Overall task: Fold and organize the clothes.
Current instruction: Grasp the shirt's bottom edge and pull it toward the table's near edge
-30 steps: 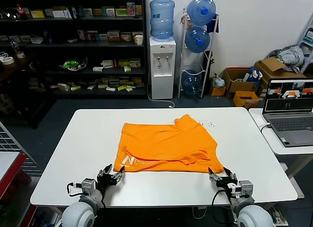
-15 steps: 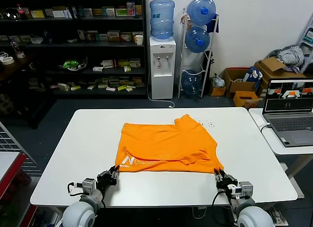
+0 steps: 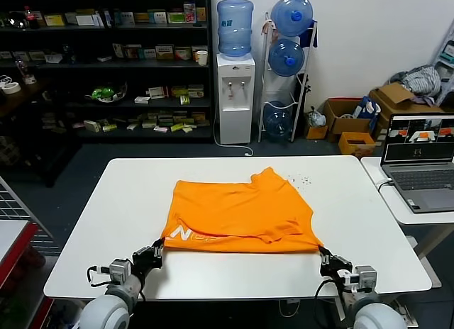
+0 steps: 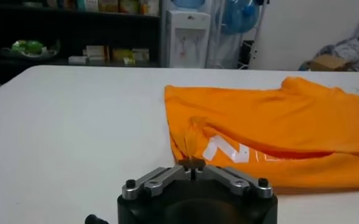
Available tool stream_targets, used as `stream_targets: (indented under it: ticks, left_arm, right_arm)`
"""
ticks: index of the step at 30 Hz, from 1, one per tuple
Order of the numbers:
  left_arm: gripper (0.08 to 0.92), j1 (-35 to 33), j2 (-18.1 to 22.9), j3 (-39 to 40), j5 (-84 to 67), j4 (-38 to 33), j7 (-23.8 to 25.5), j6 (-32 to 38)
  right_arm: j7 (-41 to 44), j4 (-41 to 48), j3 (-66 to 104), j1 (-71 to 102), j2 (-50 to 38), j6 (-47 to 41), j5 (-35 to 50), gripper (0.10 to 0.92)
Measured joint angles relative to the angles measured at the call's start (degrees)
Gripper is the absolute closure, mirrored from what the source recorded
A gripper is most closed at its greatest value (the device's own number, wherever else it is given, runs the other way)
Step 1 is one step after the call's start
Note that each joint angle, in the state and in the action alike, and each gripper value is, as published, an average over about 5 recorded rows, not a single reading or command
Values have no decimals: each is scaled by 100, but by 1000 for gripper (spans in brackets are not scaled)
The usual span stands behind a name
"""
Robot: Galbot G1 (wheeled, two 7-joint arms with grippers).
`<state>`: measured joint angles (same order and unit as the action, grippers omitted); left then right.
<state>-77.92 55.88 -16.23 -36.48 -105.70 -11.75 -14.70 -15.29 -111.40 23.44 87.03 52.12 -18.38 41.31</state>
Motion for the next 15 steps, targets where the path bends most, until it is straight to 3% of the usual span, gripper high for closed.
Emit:
stream_targets:
  ticks: [15]
  left_arm:
    - [896, -1128, -413, -170, -522, -984, -650, -386]
  right_arm:
    - [-192, -791, 339, 1153, -246, -141, 32, 895]
